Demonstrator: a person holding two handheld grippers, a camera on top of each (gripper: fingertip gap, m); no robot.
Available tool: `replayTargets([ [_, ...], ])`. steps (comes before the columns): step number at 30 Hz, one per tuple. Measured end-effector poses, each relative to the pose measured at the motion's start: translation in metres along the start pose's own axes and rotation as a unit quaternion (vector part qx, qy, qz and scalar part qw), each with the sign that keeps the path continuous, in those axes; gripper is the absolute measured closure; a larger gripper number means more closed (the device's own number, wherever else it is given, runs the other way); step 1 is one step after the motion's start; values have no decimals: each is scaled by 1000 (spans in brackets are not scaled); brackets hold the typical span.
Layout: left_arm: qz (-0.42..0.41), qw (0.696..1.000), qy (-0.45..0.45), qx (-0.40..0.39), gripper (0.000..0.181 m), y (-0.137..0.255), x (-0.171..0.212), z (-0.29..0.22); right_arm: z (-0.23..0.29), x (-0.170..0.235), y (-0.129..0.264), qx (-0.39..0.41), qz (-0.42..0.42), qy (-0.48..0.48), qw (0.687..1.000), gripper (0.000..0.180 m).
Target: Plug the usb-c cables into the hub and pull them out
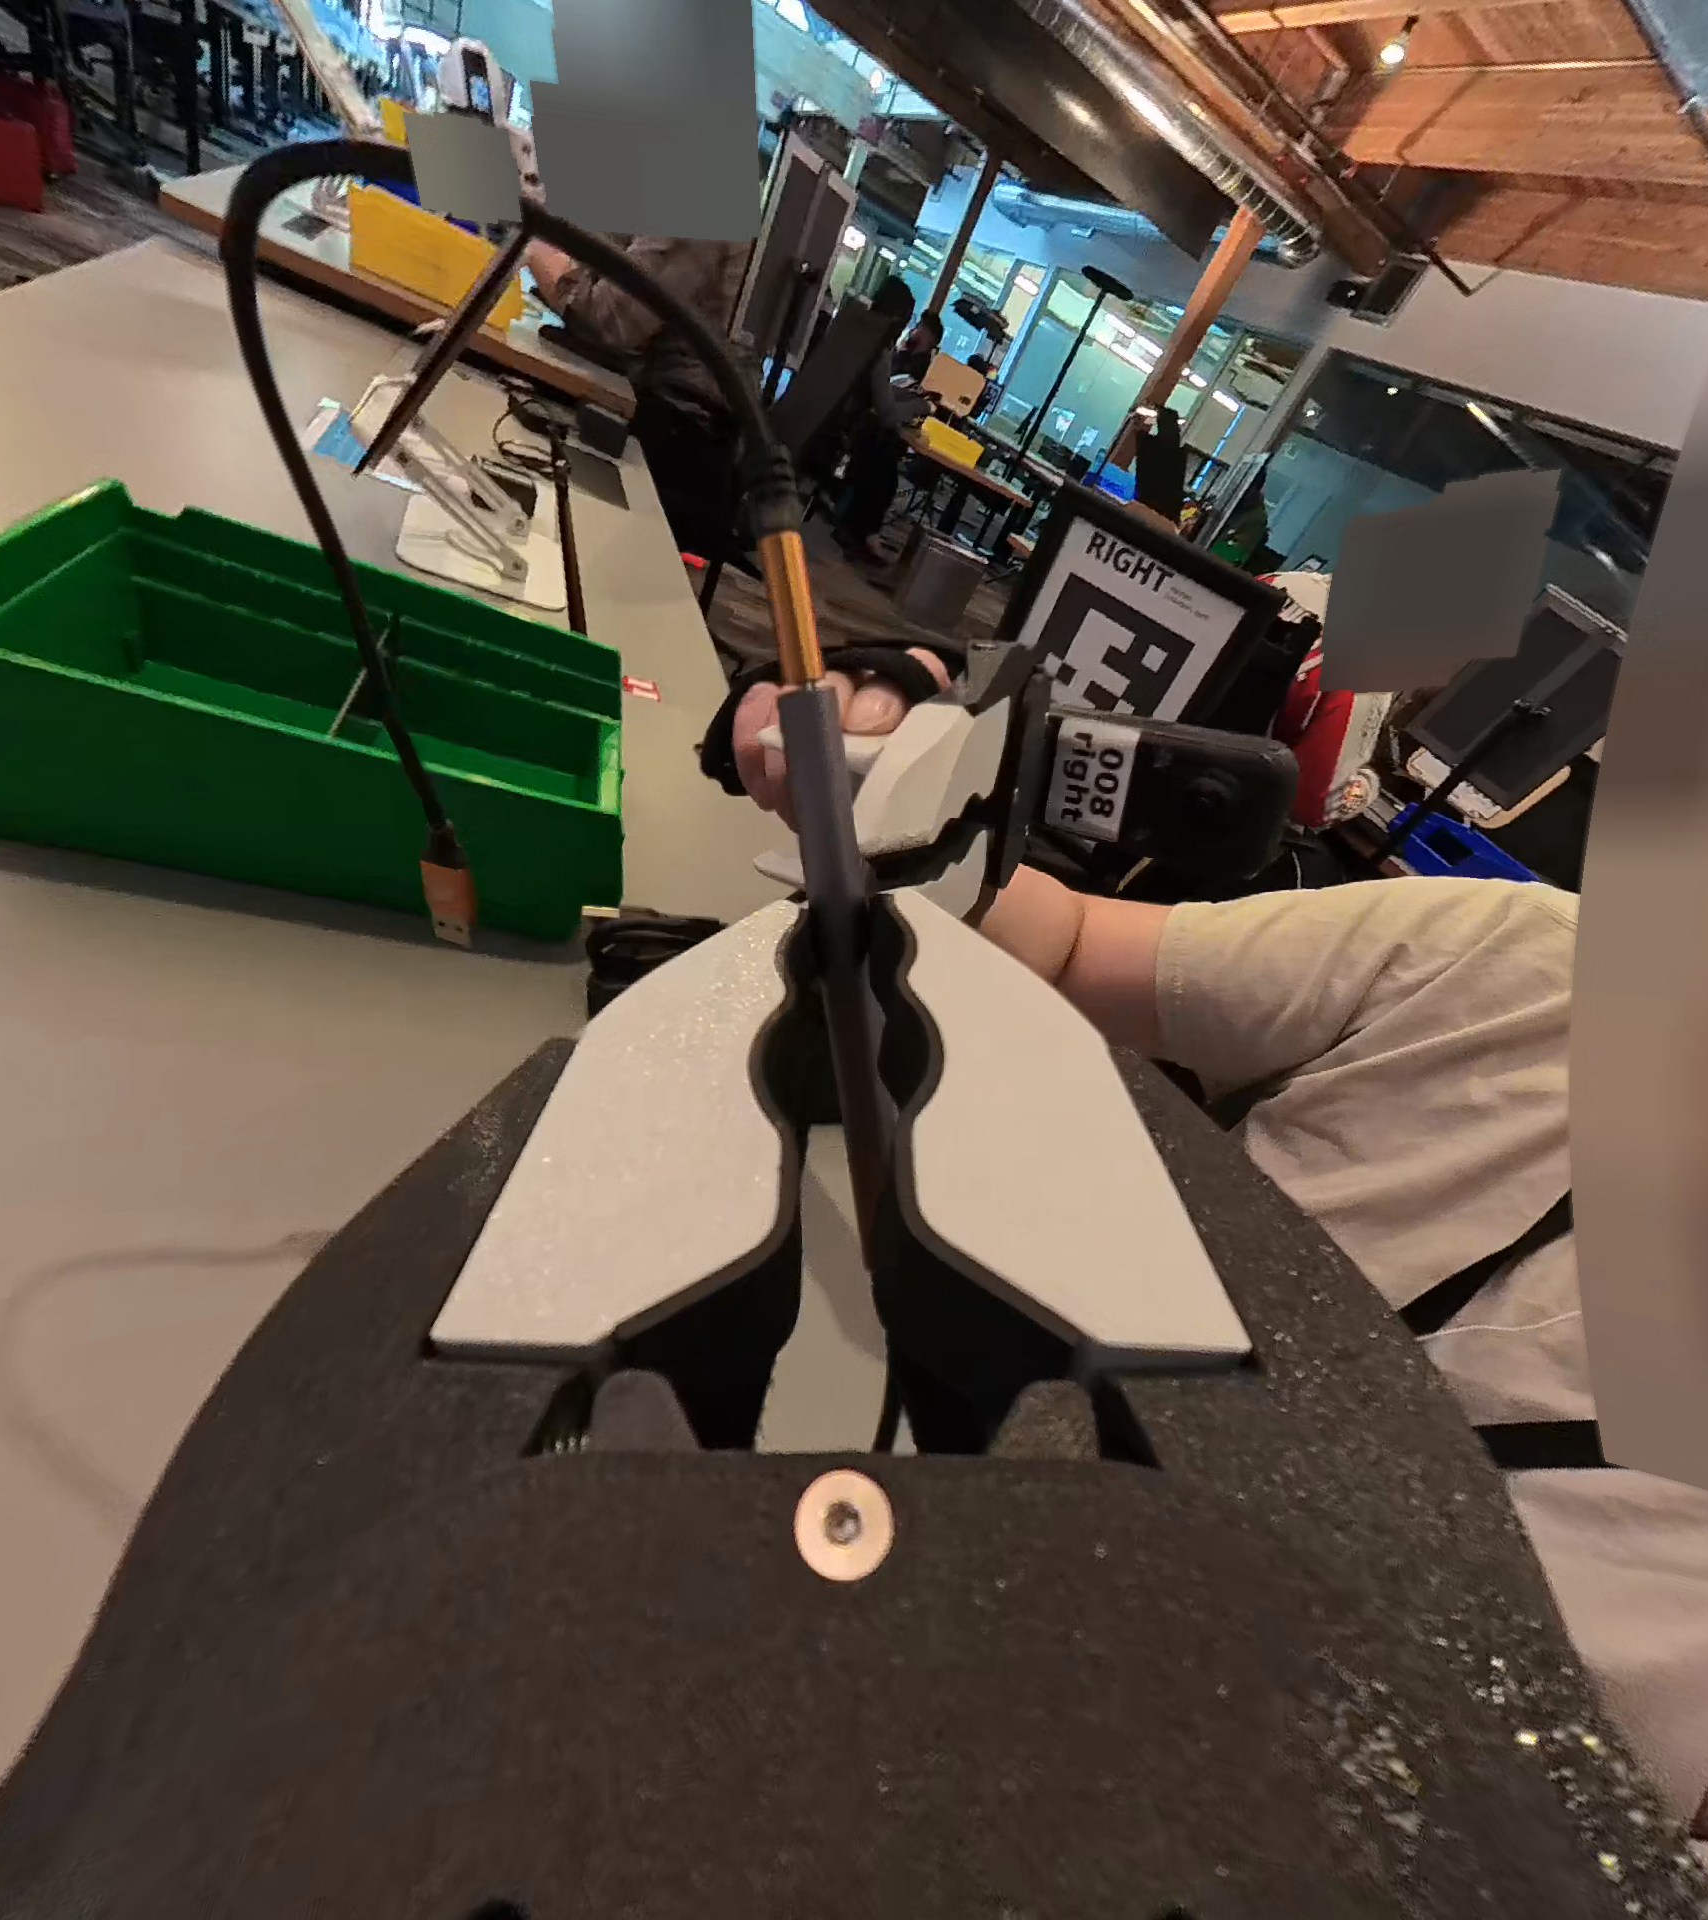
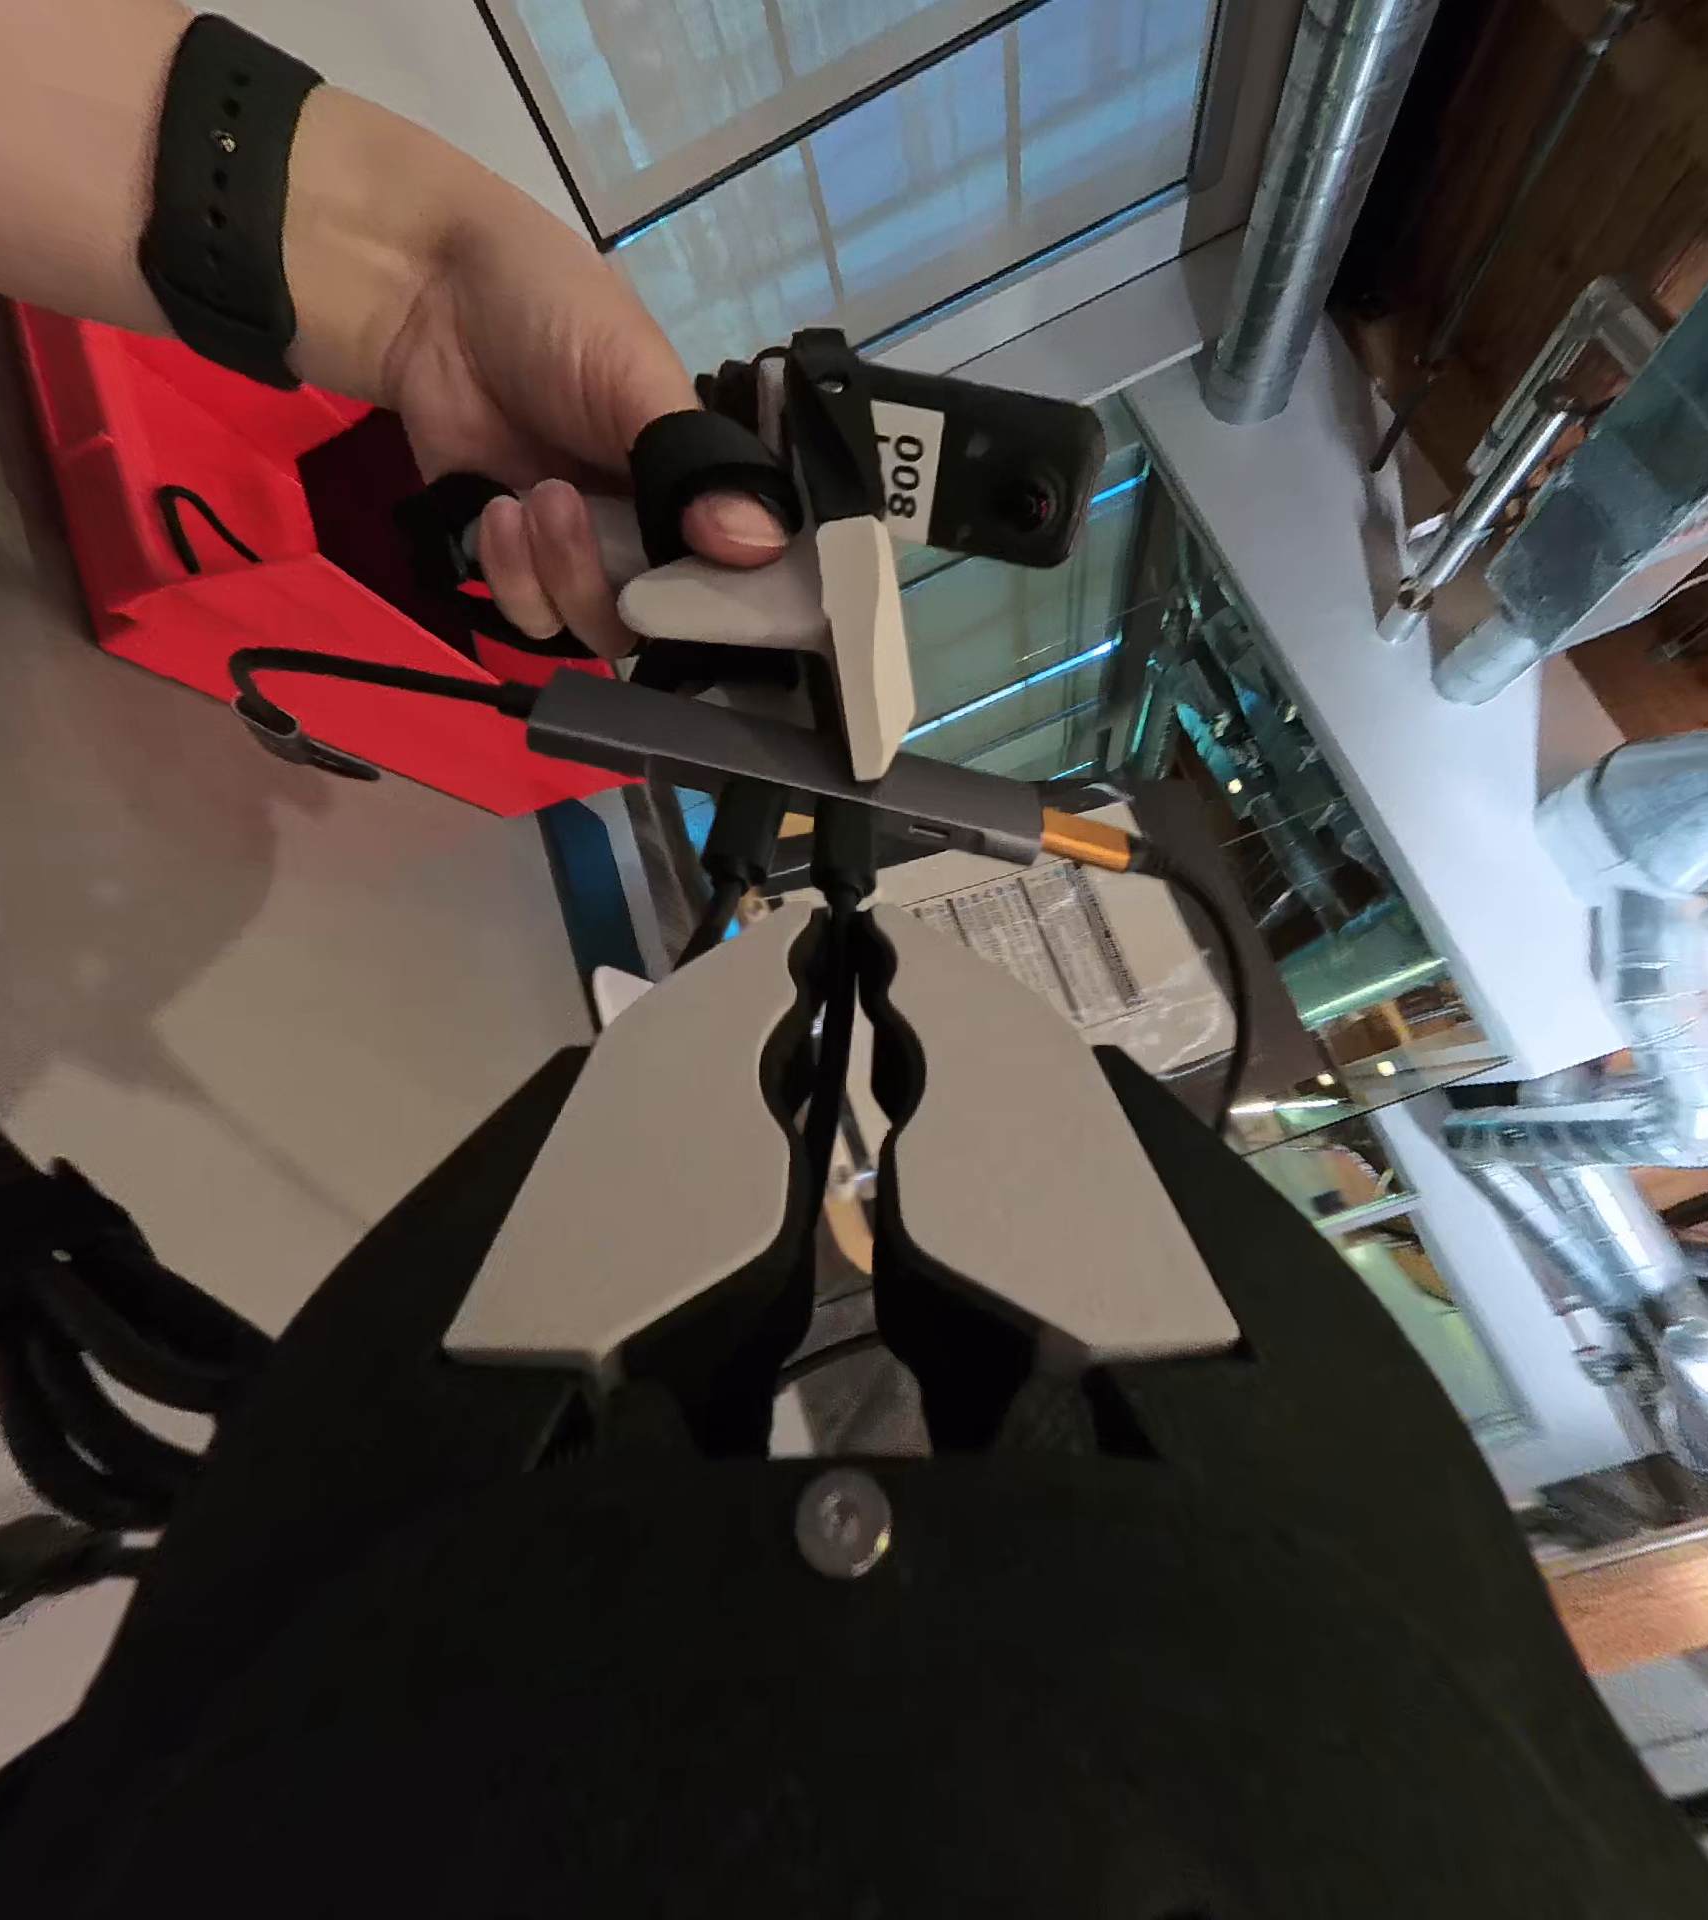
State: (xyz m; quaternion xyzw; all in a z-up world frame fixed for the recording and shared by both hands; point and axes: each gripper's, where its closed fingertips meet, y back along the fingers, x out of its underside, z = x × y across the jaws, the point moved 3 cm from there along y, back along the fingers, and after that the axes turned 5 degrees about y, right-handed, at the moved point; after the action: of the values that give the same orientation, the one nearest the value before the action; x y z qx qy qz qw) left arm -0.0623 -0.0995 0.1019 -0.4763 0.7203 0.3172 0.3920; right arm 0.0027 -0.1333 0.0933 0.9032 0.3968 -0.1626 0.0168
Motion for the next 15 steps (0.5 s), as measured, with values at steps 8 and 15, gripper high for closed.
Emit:
replayTargets([
  [8,21,999,26,-9,172,12,5,10,15,-7,3,-69,-96,-196,973,145],
  [15,-5,996,86,11,172,9,2,18,20,-27,6,-78,-152,-197,965,129],
])
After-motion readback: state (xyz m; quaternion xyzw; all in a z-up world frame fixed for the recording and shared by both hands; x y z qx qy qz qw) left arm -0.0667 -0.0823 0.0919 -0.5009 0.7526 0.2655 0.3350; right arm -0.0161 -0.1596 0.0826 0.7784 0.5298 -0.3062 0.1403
